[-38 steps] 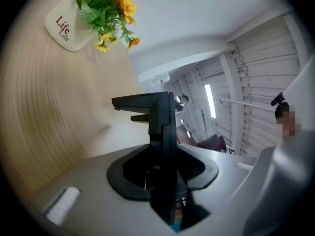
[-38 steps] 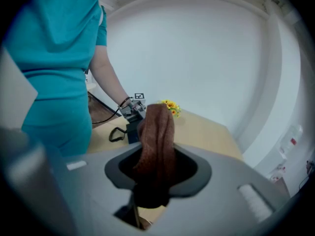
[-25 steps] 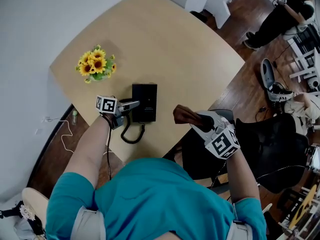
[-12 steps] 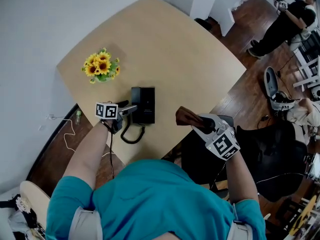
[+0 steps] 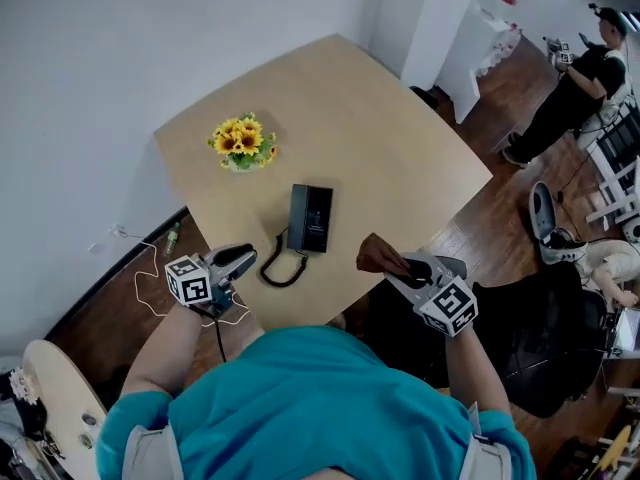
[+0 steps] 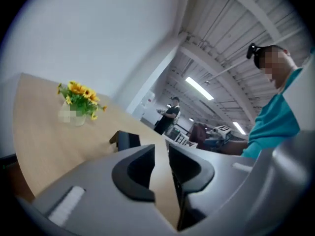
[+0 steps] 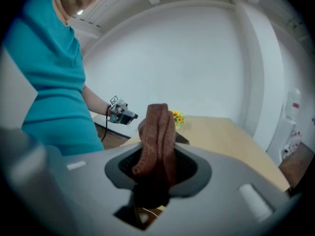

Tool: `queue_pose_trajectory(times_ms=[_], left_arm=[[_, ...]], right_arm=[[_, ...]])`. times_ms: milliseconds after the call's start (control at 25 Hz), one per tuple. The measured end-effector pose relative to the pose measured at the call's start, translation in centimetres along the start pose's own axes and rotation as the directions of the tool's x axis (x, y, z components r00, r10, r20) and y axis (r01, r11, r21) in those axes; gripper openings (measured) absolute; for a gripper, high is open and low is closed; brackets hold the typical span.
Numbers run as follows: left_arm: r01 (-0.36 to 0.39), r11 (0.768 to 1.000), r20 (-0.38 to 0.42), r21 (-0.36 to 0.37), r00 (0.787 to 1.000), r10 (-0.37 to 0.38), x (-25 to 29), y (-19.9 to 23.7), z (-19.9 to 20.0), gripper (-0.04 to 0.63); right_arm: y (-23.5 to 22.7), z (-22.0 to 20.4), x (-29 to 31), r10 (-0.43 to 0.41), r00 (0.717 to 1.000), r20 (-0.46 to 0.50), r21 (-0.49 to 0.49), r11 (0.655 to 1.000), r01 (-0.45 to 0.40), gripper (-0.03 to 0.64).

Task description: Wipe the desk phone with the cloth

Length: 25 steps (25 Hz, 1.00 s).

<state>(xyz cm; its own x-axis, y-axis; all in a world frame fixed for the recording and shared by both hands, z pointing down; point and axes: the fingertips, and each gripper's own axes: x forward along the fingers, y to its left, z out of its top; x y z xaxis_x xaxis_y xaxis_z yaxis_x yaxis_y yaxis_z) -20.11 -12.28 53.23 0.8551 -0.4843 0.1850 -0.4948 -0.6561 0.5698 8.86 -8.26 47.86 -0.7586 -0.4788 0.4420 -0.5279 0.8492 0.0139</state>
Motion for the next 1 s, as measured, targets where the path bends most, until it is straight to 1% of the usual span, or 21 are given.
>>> queue_pose_trajectory(times_ms=[80, 200, 320, 400, 480, 640, 720, 800, 920, 1000], left_arm=[[0.059, 0.997, 0.053, 0.046, 0.997, -0.062, -3.2, -3.2, 0.5, 0.064], [0.121, 0.987, 0.069, 0.102, 0.989, -0.129, -9.3, -7.2, -0.4, 0.006], [0.162, 0.981, 0.078, 0.103, 0.982, -0.170, -14.7, -9.9, -1.3, 0.006], [0.154, 0.984, 0.091, 0.090, 0.983, -0.162, -17.7, -11.3, -2.4, 0.006], [0.129, 0.988, 0.121, 0.080, 0.983, -0.139, -20.0, -12.9, -3.2, 0.005], [0.072, 0.992, 0.197, 0.105, 0.976, -0.092, -22.2, -17.6, -4.9, 0.005], [0.057, 0.993, 0.236, 0.103, 0.968, -0.080, -22.4, -20.4, -6.4, 0.005], [0.040, 0.995, 0.259, 0.096, 0.964, -0.064, -22.0, -23.4, -8.3, 0.005], [0.021, 0.996, 0.283, 0.090, 0.958, -0.045, -20.8, -28.7, -11.6, 0.005], [0.012, 0.995, 0.301, 0.100, 0.953, -0.042, -19.7, -32.3, -13.3, 0.005]], right_arm=[[2.8, 0.0, 0.2, -0.016, 1.000, 0.006, 0.044, 0.999, 0.016, 0.121], [8.3, 0.9, 0.8, -0.041, 0.999, 0.021, 0.099, 0.994, 0.039, 0.121], [12.9, 3.1, 0.9, -0.070, 0.996, 0.057, 0.130, 0.989, 0.062, 0.121], [15.7, 4.1, 0.3, -0.081, 0.994, 0.078, 0.144, 0.987, 0.069, 0.121], [18.1, 4.9, -1.0, -0.084, 0.992, 0.091, 0.127, 0.989, 0.073, 0.121], [22.0, 5.2, -4.7, -0.067, 0.987, 0.146, 0.114, 0.992, 0.050, 0.121], [24.1, 4.4, -6.8, -0.038, 0.986, 0.164, 0.099, 0.995, 0.022, 0.121], [26.0, 3.3, -9.1, -0.002, 0.985, 0.171, 0.056, 0.998, -0.008, 0.121], [29.0, 0.5, -13.4, 0.050, 0.985, 0.164, -0.013, 0.999, -0.048, 0.121], [30.5, -1.5, -16.3, 0.082, 0.984, 0.158, -0.027, 0.997, -0.079, 0.121]])
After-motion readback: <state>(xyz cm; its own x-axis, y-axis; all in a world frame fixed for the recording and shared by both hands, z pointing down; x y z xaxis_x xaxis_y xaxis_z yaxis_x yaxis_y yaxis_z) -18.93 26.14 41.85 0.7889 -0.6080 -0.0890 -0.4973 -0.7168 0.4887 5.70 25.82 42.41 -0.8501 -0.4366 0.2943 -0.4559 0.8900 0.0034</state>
